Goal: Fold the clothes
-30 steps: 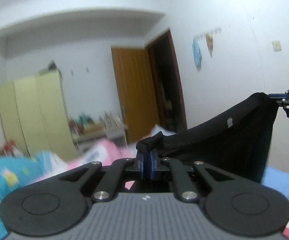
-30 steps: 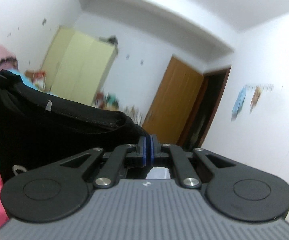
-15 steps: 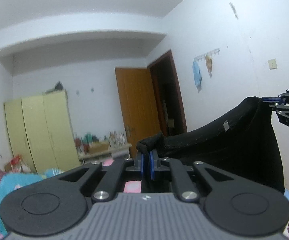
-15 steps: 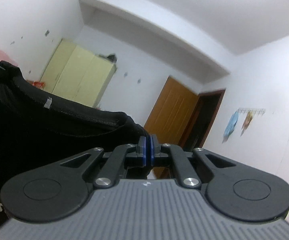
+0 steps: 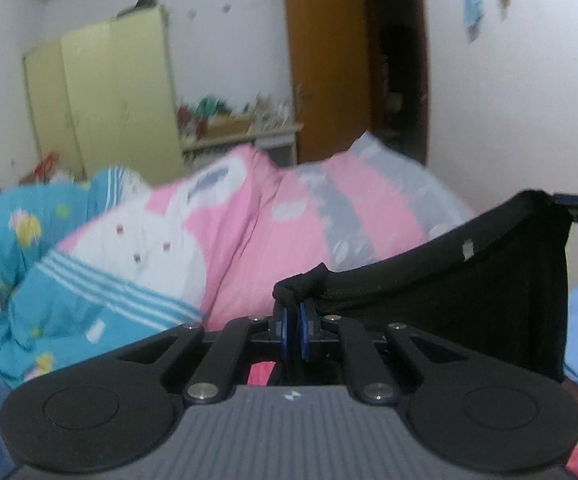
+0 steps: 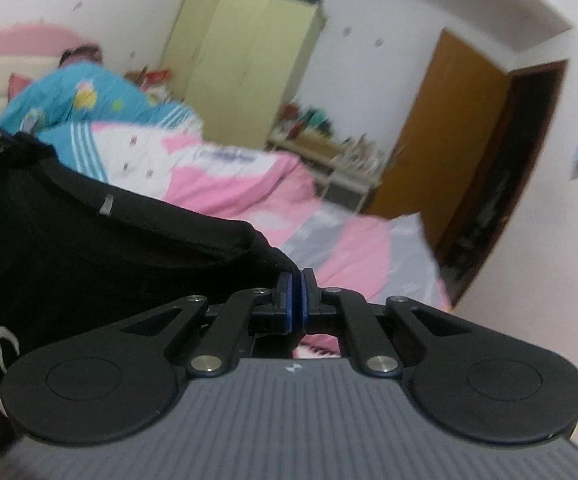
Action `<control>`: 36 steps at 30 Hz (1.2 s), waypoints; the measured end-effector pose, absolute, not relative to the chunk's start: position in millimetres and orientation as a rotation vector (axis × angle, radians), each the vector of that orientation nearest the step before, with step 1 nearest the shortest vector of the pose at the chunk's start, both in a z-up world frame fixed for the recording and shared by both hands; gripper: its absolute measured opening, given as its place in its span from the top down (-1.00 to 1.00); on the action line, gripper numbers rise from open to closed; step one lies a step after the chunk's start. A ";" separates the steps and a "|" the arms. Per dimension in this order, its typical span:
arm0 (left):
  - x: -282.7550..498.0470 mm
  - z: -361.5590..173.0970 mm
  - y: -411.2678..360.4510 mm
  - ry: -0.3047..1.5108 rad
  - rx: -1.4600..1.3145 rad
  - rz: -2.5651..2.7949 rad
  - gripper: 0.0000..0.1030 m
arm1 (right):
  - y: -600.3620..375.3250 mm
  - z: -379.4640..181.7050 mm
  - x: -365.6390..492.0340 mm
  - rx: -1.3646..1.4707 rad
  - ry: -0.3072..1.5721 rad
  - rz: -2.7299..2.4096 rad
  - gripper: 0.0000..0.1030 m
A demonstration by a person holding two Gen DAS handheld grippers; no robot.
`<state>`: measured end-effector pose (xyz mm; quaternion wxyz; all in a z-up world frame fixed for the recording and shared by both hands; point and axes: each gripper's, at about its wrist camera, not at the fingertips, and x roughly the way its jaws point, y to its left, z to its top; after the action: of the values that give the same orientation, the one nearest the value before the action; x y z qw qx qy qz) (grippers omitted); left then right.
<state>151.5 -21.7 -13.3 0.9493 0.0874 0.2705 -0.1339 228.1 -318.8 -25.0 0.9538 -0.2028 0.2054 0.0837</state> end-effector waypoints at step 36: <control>386.5 -358.1 41.1 0.778 -0.173 -0.229 -0.15 | -361.8 -345.0 424.4 0.327 0.887 0.139 -0.17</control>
<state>386.5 41.1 -358.1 0.9154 -0.0841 0.3777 -0.1112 424.4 -361.8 -345.0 0.8880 0.1572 0.4270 0.0667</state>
